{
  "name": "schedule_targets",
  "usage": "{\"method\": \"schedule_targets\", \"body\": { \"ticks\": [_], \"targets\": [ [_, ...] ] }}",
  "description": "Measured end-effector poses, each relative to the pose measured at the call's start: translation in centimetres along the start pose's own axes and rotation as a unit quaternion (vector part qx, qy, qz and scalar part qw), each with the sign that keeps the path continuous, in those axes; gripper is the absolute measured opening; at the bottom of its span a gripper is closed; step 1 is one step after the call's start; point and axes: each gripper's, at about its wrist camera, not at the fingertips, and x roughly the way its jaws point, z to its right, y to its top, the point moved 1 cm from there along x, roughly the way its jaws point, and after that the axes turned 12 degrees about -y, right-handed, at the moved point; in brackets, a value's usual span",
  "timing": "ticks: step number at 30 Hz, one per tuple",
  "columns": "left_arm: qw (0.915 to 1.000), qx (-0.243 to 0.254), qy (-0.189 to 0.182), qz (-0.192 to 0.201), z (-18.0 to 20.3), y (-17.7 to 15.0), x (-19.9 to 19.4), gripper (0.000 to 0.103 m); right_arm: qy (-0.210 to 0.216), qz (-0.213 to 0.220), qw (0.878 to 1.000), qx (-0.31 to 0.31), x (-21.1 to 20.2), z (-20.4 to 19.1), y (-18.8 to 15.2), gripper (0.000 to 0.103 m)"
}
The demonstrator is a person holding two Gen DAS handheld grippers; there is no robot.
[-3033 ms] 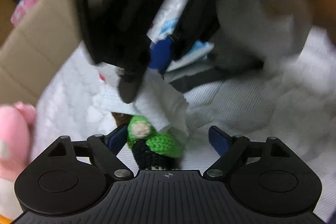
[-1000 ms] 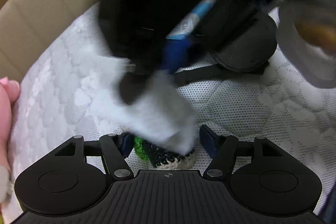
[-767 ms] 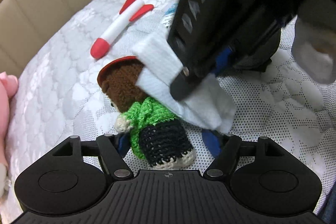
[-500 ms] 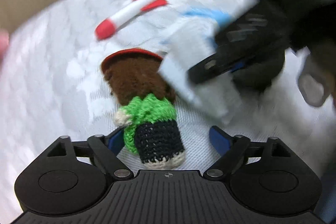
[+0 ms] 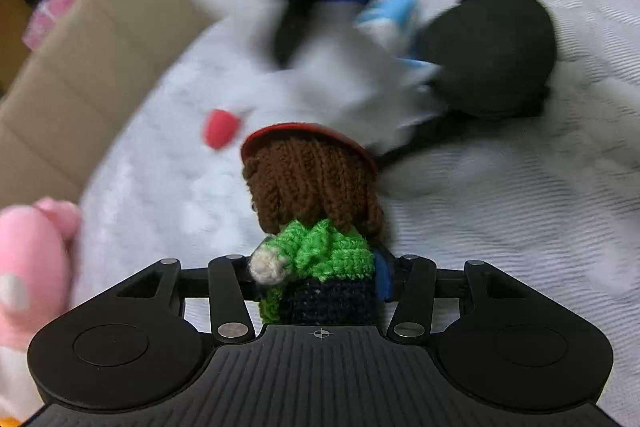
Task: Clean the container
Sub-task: 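Wipe the doll's hair and legs with the right gripper's wipe while the left gripper holds it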
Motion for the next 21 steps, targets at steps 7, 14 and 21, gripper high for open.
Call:
{"method": "schedule_targets", "body": {
  "ticks": [7, 14, 21],
  "targets": [
    [0.9994, -0.017, -0.030, -0.004, -0.5, -0.2, 0.1, 0.061, -0.027, -0.091, 0.995, -0.027, 2.8, -1.0, -1.6, 0.016],
    [0.9993, -0.021, -0.031, -0.008, -1.0, -0.4, -0.4, 0.066, -0.056, -0.084, 0.995, -0.019, 2.1, -0.3, -1.6, 0.015],
    [0.9964, -0.064, -0.055, -0.012, -2.4, -1.1, -0.8, 0.073, -0.096, -0.066, 0.991, -0.062, 1.6, -0.7, -1.2, 0.015]
  ]
}}
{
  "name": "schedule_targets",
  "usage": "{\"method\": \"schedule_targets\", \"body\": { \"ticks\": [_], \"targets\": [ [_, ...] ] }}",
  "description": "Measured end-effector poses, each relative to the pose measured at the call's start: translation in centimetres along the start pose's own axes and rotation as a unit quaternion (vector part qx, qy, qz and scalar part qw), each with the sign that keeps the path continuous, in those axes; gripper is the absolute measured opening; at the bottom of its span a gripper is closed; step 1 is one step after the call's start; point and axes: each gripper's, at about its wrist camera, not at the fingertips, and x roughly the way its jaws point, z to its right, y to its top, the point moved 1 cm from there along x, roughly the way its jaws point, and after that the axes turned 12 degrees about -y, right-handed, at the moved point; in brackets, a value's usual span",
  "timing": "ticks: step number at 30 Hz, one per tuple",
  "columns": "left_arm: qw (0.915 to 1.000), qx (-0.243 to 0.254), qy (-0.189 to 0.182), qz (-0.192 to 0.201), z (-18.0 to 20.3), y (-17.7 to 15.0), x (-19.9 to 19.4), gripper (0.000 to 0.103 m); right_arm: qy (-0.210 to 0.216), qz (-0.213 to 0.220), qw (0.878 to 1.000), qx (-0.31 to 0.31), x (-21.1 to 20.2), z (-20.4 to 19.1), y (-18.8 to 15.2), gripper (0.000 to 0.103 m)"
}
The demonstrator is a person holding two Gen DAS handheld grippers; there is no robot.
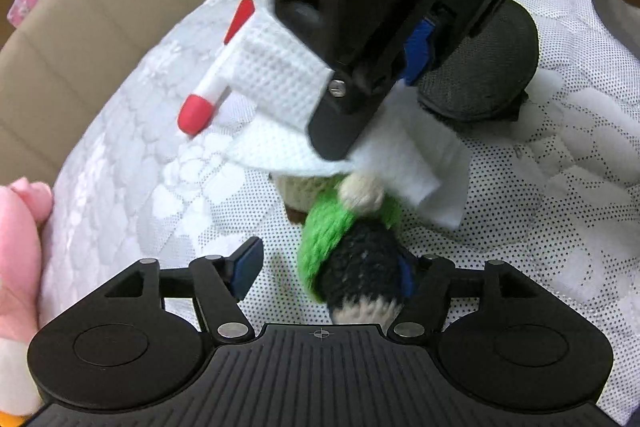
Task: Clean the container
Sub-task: 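Wipe the doll's hair and legs with the right gripper's wipe while the left gripper holds it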
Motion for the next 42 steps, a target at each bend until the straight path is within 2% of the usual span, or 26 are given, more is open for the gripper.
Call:
{"method": "schedule_targets", "body": {
  "ticks": [3, 5, 6, 8, 9, 11, 13, 14, 15, 16, 17, 18, 20, 21, 22, 23, 24, 25, 26, 28, 31, 33, 37, 42],
  "targets": [
    [0.9942, -0.093, -0.054, 0.001, -2.3, -0.4, -0.4, 0.083, -0.012, 0.002, 1.000, -0.007, -0.1, 0.1, -0.1, 0.015],
    [0.9825, -0.158, -0.098, 0.008, -4.0, -1.0, -0.7, 0.091, -0.006, 0.009, 1.000, 0.015, -0.6, 0.9, 0.2, 0.016],
    [0.9743, -0.190, -0.120, 0.012, -4.8, -1.3, -0.9, 0.091, -0.009, 0.013, 1.000, 0.024, -0.7, 1.2, 0.3, 0.020],
    [0.9632, -0.223, -0.148, 0.025, -5.7, -1.6, -1.2, 0.092, -0.020, 0.011, 0.999, 0.030, -0.6, 1.8, 0.5, 0.021],
    [0.9563, -0.238, -0.167, 0.033, -6.0, -1.7, -1.3, 0.092, -0.027, 0.003, 0.999, 0.020, -0.3, 1.8, 0.5, 0.025],
    [0.9397, -0.268, -0.207, 0.046, -6.4, -1.9, -1.3, 0.094, -0.044, 0.003, 0.999, -0.006, 0.0, 1.3, 0.3, 0.030],
    [0.9255, -0.295, -0.230, 0.059, -6.0, -1.3, 0.9, 0.094, -0.052, 0.016, 0.998, -0.017, -0.3, 0.9, 0.3, 0.026],
    [0.9223, -0.301, -0.233, 0.064, -4.8, 0.0, 2.5, 0.094, -0.051, 0.023, 0.998, -0.012, -0.5, 1.0, 0.4, 0.022],
    [0.9211, -0.304, -0.233, 0.069, -5.3, 0.2, 4.4, 0.094, -0.044, 0.029, 0.999, 0.000, -0.7, 1.4, 0.5, 0.021],
    [0.9266, -0.300, -0.215, 0.071, -4.9, 1.3, 5.4, 0.089, -0.031, 0.034, 0.999, 0.016, -1.0, 1.8, 0.6, 0.019],
    [0.9324, -0.295, -0.196, 0.072, -4.5, 2.7, 6.2, 0.062, -0.017, 0.037, 0.999, 0.032, -1.1, 2.1, 0.7, 0.014],
    [0.9431, -0.280, -0.168, 0.064, -4.4, 3.0, 5.9, 0.057, 0.000, 0.040, 0.998, 0.049, -1.3, 2.4, 0.8, 0.014],
    [0.9714, -0.212, -0.083, 0.067, -4.0, 3.8, 4.5, 0.049, 0.030, 0.045, 0.995, 0.079, -1.5, 3.0, 1.1, 0.014],
    [0.9882, -0.139, -0.008, 0.063, -2.7, 4.1, 3.7, 0.049, 0.035, 0.049, 0.995, 0.084, -1.6, 3.1, 1.2, 0.014],
    [0.9949, -0.060, 0.057, 0.058, -1.1, 3.9, 3.2, 0.049, 0.033, 0.054, 0.994, 0.084, -1.7, 3.1, 1.2, 0.014],
    [0.9943, 0.002, 0.093, 0.051, 0.1, 3.7, 3.3, 0.050, 0.028, 0.060, 0.995, 0.080, -1.8, 2.9, 1.2, 0.014],
    [0.9934, 0.036, 0.100, 0.043, 0.9, 3.4, 3.5, 0.050, 0.026, 0.067, 0.995, 0.074, -2.0, 2.8, 1.2, 0.014],
    [0.9945, 0.041, 0.089, 0.036, 1.4, 3.2, 3.9, 0.055, 0.029, 0.074, 0.994, 0.073, -2.1, 2.6, 1.2, 0.014],
    [0.9959, 0.040, 0.075, 0.030, 1.8, 2.9, 4.0, 0.067, 0.039, 0.077, 0.994, 0.072, -2.2, 2.5, 1.3, 0.014],
    [0.9969, 0.052, 0.052, 0.027, 2.8, 2.7, 4.0, 0.084, 0.074, 0.075, 0.992, 0.076, -2.1, 2.2, 1.4, 0.014],
    [0.9986, 0.038, 0.024, 0.029, 2.9, 3.2, 4.2, 0.093, 0.109, 0.053, 0.991, 0.058, -0.7, 1.0, 1.8, 0.014],
    [0.9997, 0.004, 0.007, 0.022, 2.3, 3.4, 4.1, 0.093, 0.092, 0.033, 0.994, 0.039, 0.7, 0.1, 1.9, 0.013],
    [0.9993, -0.034, -0.004, 0.015, 1.2, 3.2, 3.8, 0.094, 0.014, 0.028, 0.999, 0.017, 1.5, 0.3, 1.7, 0.014],
    [0.9995, -0.031, -0.002, 0.009, 1.3, 3.2, 3.8, 0.095, -0.008, -0.016, 0.999, 0.034, 2.5, 1.3, 1.3, 0.014]
  ]
}}
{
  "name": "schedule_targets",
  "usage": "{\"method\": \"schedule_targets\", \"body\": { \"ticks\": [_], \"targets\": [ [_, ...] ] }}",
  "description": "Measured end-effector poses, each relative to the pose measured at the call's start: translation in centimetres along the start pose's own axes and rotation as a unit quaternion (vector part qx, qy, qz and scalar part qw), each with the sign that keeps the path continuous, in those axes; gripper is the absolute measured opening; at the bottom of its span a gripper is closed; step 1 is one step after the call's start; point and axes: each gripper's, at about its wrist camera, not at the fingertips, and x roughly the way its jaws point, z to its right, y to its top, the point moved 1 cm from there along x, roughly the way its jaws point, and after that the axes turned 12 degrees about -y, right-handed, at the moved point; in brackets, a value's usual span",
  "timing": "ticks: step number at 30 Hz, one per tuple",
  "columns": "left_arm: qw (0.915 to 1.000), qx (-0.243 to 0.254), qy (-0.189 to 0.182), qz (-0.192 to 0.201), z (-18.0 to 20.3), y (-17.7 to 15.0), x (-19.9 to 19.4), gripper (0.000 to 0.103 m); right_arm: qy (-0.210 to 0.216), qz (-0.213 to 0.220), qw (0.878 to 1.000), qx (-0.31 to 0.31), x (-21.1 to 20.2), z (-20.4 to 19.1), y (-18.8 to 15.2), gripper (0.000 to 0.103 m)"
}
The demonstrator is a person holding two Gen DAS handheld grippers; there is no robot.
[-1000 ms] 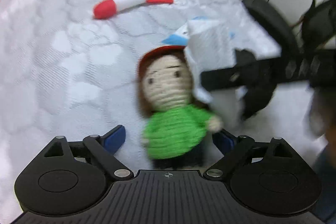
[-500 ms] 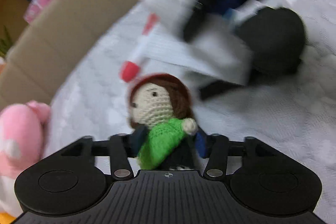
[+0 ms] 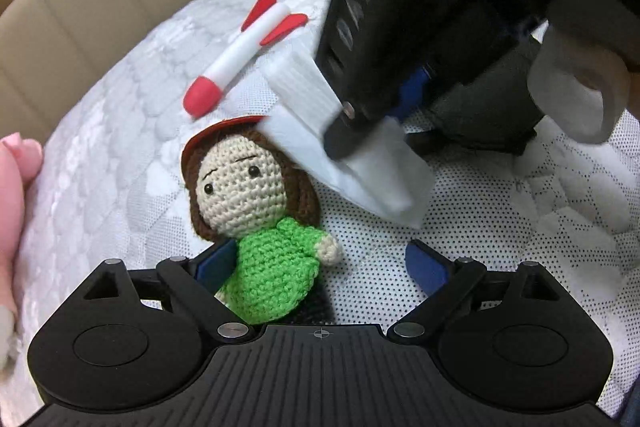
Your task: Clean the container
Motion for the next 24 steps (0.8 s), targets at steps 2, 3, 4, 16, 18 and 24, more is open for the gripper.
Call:
{"method": "schedule_targets", "body": {
  "ticks": [2, 3, 4, 16, 18, 24],
  "targets": [
    [1.0000, 0.003, 0.000, -0.001, 0.1, -0.1, -0.1, 0.096, -0.006, -0.010, 1.000, -0.012, 0.4, -0.2, -0.2, 0.016],
    [1.0000, 0.002, -0.001, -0.002, 0.0, -0.1, -0.1, 0.096, -0.002, -0.014, 1.000, -0.016, 0.4, -0.4, -0.3, 0.016],
    [1.0000, 0.000, -0.002, -0.002, -0.1, -0.1, -0.1, 0.097, 0.010, -0.016, 1.000, -0.017, 0.3, -0.6, -0.4, 0.016],
    [0.9990, -0.031, -0.032, -0.012, -1.3, -0.7, -1.2, 0.100, 0.054, -0.064, 0.996, -0.032, 1.1, -1.7, -1.5, 0.015],
    [0.9979, -0.051, -0.040, 0.000, -1.9, -0.7, -1.9, 0.100, 0.026, -0.050, 0.998, -0.015, 1.0, -0.8, -1.0, 0.014],
    [0.9926, -0.032, -0.037, 0.111, -2.1, 0.8, -6.0, 0.100, 0.073, 0.040, 0.995, 0.055, -3.8, 2.1, 1.9, 0.013]
  ]
}}
